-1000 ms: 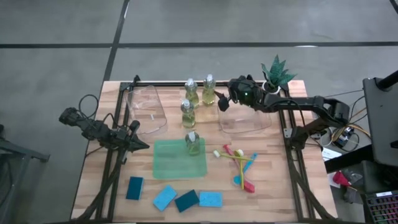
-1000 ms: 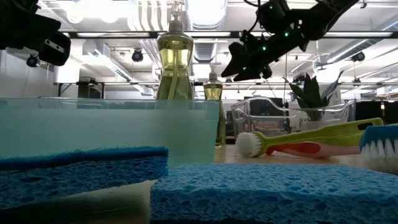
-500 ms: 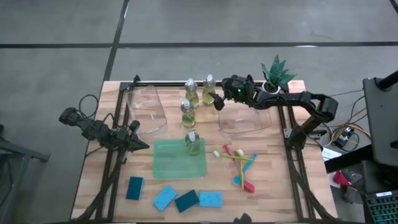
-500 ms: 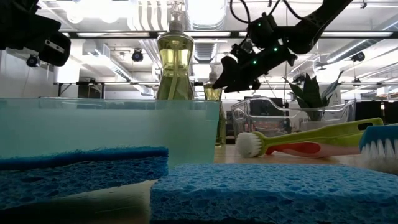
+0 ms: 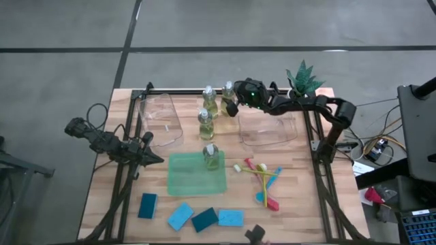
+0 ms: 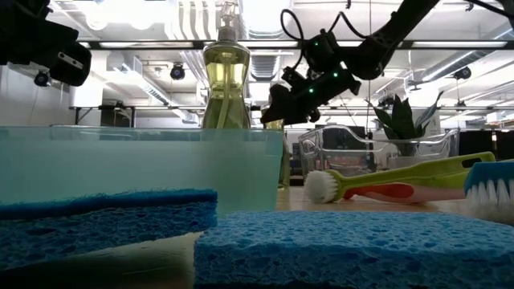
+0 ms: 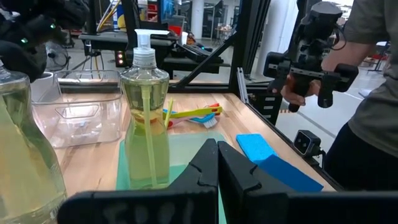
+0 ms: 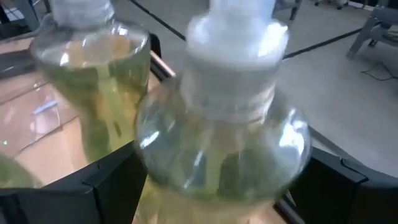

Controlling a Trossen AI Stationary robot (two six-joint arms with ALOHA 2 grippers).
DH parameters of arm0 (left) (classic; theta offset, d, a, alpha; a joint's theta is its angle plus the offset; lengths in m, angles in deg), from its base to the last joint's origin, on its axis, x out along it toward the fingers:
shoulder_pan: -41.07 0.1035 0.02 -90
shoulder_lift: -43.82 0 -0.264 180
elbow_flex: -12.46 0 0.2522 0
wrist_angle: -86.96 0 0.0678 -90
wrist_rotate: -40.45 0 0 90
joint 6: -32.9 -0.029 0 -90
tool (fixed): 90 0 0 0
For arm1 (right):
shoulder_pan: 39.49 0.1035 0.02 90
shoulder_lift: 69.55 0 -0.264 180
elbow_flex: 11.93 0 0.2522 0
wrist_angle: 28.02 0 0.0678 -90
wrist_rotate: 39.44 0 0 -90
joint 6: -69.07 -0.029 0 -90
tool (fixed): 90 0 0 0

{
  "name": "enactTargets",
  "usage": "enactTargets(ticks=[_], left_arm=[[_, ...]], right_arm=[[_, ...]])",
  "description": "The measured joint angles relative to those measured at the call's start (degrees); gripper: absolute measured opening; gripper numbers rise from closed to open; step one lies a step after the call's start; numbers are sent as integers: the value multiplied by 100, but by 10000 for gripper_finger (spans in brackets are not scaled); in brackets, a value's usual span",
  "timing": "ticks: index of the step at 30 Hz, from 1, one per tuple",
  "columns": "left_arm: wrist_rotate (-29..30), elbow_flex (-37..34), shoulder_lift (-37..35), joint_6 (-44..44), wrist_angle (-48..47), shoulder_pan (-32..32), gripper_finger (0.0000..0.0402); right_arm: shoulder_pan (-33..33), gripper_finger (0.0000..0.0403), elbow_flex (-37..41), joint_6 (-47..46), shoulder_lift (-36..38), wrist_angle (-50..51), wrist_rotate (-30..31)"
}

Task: Pick & Place Kitchen Sink Supplies
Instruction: Put the green soap dispenser into the green bin

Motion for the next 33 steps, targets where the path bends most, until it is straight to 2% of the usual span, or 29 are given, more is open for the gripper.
enactTargets(ticks=[5, 14, 20, 33], left_arm=[[1, 0, 0, -2, -1, 0, 0], [0, 0, 0, 0, -5, 2, 0], [2, 1, 0, -2, -6, 2, 0], [1, 2, 0, -1, -4, 0, 0]], right_arm=[[-37, 311, -109, 20, -19, 36, 6], [-70, 252, -34, -25, 123, 201, 14], [-55, 251, -5, -30, 378, 370, 13], [5, 251, -161, 46, 1692, 1195, 12]])
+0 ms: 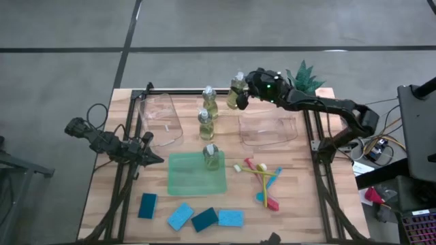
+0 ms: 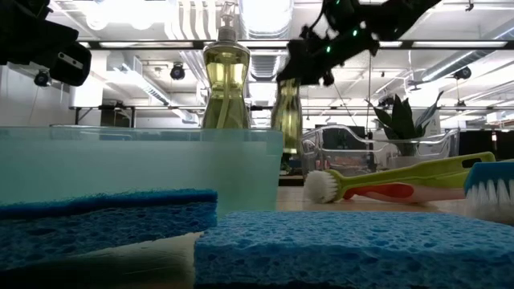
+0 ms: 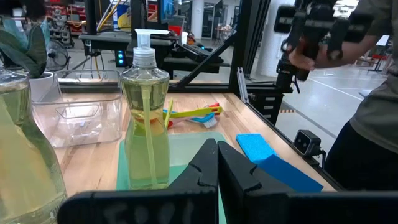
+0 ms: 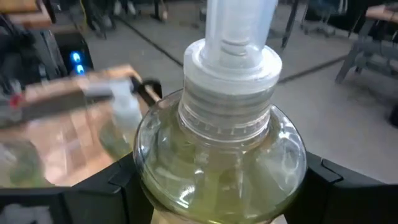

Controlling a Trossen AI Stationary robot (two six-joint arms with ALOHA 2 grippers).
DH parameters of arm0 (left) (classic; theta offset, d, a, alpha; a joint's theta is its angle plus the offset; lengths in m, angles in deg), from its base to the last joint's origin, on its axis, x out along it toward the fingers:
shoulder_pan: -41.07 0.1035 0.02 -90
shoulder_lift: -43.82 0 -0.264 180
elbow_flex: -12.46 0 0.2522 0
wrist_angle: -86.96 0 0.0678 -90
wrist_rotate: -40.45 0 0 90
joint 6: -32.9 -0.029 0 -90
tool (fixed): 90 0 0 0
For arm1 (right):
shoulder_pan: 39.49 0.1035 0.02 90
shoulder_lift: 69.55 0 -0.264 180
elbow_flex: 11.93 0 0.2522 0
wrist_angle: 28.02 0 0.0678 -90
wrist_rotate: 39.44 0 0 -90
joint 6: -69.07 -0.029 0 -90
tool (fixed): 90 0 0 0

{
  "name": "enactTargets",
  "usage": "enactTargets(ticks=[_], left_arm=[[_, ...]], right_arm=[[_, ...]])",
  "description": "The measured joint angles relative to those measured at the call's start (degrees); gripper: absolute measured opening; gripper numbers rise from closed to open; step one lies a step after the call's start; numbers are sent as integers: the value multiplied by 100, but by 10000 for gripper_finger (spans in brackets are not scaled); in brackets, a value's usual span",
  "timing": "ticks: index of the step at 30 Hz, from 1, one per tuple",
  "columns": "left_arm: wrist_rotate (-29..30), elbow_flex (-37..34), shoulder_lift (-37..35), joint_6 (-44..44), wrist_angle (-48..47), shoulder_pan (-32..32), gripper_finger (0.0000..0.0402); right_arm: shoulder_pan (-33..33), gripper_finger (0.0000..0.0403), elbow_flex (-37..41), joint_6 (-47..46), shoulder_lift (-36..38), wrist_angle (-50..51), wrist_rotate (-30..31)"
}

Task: Pick & Place Kitchen Sink Supplies
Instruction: Put the green soap dispenser into the green bin

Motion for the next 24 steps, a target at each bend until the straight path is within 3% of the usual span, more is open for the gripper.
enactTargets(ticks=[9, 24], left_arm=[[0, -2, 0, 1, 0, 0, 0], [-2, -1, 0, 0, -1, 0, 0]], right_arm=[[487, 251, -367, -66, 824, 675, -13], [1936, 251, -1305, -746, 1538, 2720, 15]])
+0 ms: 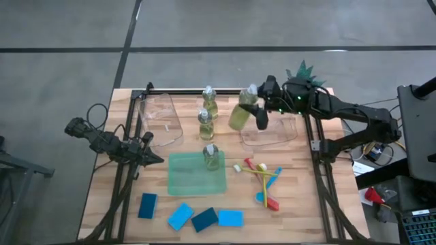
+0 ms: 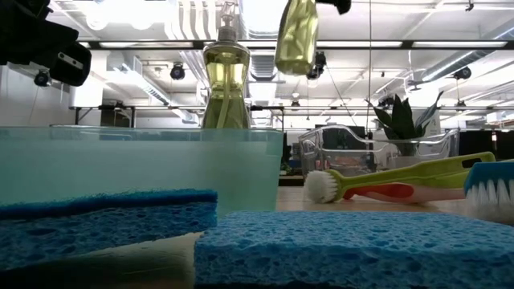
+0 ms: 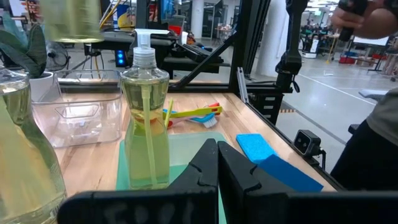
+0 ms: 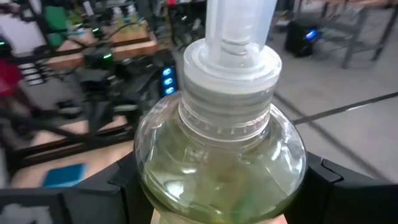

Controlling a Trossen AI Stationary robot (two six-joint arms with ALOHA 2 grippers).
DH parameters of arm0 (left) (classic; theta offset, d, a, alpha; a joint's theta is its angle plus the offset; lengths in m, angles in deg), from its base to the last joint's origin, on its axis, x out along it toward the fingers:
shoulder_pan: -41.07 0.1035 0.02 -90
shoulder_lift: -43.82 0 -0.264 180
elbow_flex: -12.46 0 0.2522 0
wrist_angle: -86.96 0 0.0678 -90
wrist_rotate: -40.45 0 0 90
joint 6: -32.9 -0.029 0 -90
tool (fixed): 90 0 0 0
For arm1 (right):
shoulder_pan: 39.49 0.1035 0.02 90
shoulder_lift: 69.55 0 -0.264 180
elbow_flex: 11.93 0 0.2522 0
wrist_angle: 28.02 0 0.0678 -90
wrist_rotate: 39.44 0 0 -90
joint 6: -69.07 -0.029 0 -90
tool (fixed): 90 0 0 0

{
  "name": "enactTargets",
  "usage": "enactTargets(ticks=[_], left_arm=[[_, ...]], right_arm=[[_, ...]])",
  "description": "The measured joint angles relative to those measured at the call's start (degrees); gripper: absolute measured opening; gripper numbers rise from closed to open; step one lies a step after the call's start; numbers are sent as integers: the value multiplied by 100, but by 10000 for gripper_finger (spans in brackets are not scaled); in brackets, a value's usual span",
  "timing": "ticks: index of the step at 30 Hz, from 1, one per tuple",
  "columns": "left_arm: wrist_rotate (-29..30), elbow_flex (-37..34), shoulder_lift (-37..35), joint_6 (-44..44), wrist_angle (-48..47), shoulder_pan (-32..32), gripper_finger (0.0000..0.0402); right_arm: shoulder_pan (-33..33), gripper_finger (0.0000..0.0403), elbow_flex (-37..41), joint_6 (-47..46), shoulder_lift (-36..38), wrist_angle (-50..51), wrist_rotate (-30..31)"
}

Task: Pick & Place Kitchen Sink Supplies
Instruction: Put the green soap dispenser into the green bin

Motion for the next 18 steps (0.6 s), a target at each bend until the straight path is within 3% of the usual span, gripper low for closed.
enactTargets(ticks=[10, 18], left_arm=[[1, 0, -1, 2, 0, 2, 0], [1, 1, -1, 1, 0, 1, 0]], right_arm=[[1405, 251, -47, -1391, 29, 503, 23], [2597, 251, -38, -1386, -41, 441, 857]])
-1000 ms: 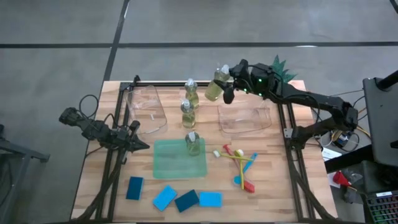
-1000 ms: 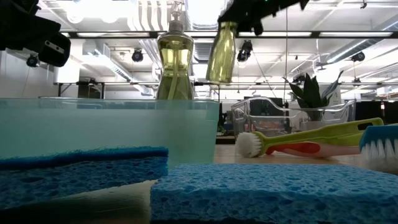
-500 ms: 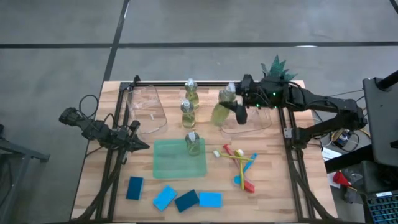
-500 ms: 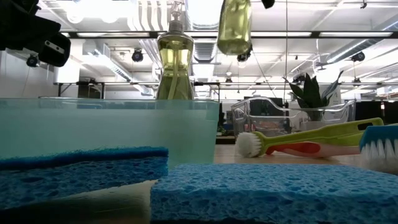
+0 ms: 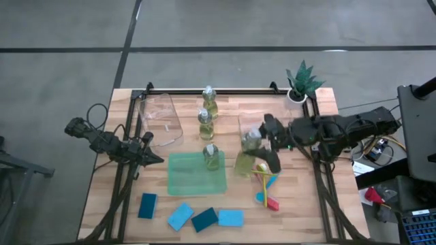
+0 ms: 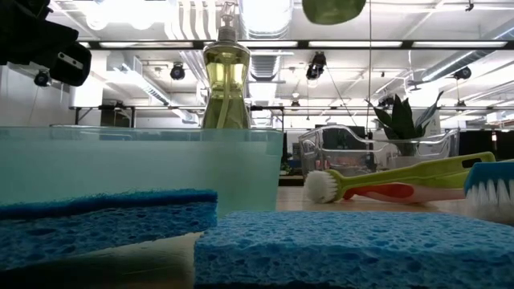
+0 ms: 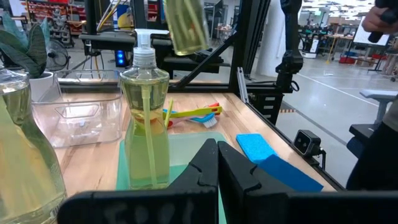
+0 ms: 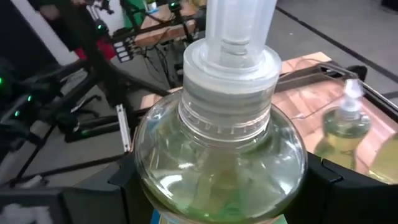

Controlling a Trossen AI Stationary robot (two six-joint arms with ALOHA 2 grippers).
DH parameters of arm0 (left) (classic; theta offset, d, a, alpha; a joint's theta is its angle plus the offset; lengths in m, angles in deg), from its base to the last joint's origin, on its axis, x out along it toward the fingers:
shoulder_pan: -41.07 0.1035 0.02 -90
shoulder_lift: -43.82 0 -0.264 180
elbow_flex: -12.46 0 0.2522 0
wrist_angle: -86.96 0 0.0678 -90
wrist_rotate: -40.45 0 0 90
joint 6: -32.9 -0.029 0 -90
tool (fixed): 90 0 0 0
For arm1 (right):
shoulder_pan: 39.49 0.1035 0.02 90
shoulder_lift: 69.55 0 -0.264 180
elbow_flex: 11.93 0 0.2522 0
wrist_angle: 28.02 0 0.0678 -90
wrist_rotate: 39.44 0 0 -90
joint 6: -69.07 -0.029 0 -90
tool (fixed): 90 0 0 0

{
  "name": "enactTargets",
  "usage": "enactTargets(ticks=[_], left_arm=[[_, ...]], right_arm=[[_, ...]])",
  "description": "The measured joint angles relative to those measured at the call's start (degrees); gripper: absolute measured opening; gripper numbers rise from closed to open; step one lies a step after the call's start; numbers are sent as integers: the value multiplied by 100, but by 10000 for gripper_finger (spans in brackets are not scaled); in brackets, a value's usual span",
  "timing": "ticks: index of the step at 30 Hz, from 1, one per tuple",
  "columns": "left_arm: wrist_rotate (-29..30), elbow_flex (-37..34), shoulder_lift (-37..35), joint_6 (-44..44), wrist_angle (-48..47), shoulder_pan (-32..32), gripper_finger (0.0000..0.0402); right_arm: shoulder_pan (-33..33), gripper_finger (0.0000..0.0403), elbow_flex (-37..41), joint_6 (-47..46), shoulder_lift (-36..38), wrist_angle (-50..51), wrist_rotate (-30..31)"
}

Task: Pick & Place Kitchen Sink Supplies
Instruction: Put the green soap dispenser into the green bin

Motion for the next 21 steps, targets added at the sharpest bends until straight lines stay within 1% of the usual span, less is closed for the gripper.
enactTargets(ticks=[3, 6, 8, 12, 16, 18, 21], left_arm=[[-1, -1, 0, -2, 0, 0, 0], [0, -1, 0, -2, -1, -2, 0], [-1, -2, 1, 0, -2, 1, 0], [0, -1, -1, -1, -4, 0, 0], [1, -2, -1, -2, -2, 1, 0], [-1, -2, 1, -1, 0, 1, 0], [-1, -1, 1, -1, -5, 1, 0]], right_arm=[[370, 251, 4, 172, -137, -114, 195], [551, 251, 4, 410, -369, -476, 316], [568, 251, 4, 483, -598, -737, 332], [568, 251, 6, 1016, -1207, -1104, 345], [570, 251, -9, 1012, -1818, -1748, 346], [574, 251, -127, 1009, -2069, -1946, 335], [575, 251, -390, 1246, -2400, -2137, 324]])
